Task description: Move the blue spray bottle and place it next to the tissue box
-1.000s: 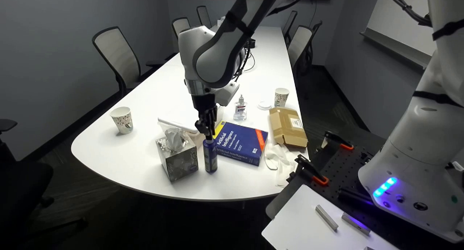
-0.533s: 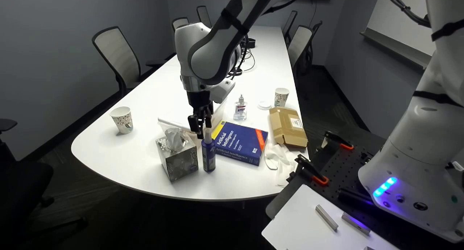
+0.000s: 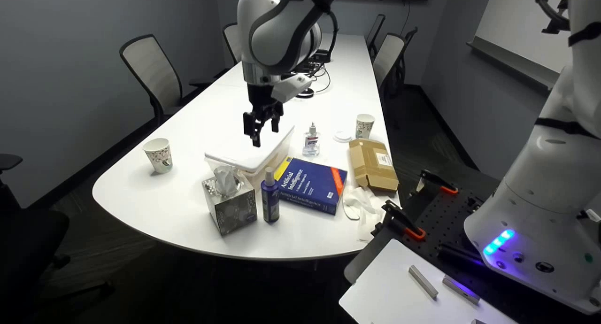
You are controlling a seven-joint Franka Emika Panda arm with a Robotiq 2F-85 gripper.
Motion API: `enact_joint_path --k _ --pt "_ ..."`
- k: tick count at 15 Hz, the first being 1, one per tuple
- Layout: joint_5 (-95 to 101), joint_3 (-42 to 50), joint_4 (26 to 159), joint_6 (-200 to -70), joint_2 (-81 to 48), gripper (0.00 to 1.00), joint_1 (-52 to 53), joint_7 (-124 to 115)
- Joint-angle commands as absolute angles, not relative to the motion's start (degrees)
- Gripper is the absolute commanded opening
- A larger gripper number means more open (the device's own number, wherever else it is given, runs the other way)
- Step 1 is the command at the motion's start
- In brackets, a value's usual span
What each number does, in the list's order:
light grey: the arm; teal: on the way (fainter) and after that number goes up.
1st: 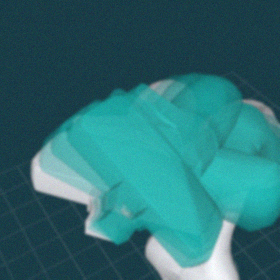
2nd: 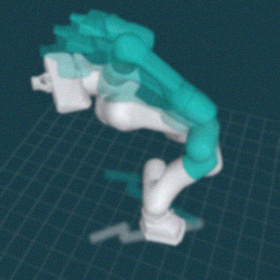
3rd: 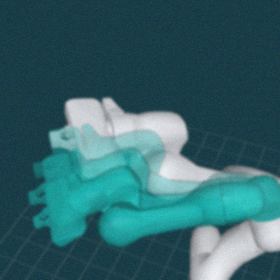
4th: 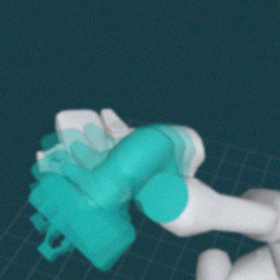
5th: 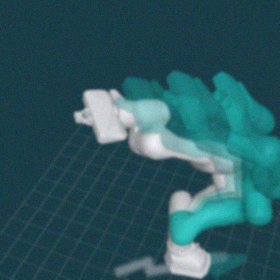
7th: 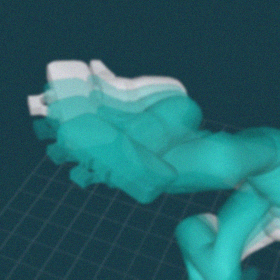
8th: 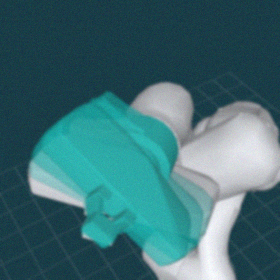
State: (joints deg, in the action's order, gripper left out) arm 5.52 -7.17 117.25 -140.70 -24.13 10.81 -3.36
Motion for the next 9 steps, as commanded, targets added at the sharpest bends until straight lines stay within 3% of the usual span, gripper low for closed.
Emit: enact_joint_path --k 1,9 --pt "3.56 -4.48 121.81 -139.14 -15.65 1.0 9.1 -8.33" --pt "5.21 -0.41 125.61 -133.88 -7.98 1.0 6.48 -16.08"
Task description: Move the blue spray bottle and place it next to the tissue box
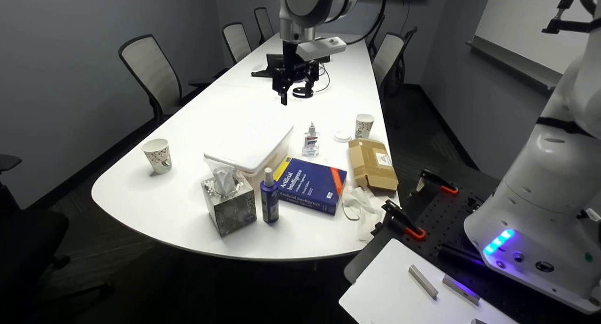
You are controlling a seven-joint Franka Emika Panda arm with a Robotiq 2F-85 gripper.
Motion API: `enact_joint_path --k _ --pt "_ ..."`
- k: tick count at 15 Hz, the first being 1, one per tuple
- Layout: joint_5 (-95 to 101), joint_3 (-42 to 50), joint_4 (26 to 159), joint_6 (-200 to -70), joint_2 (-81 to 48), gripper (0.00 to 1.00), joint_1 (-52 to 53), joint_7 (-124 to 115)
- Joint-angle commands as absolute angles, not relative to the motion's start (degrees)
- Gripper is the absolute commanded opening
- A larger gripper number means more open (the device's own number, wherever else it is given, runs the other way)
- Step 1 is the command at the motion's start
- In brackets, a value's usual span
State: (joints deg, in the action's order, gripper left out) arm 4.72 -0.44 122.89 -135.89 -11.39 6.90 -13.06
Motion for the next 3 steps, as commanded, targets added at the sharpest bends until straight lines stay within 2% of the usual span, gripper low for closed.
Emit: enact_joint_path --k 1,3 --pt "4.95 -0.36 125.99 -133.56 -7.51 1.0 6.17 -16.44" --pt "4.79 -0.32 126.73 -133.38 -6.76 1.0 5.68 -16.98"
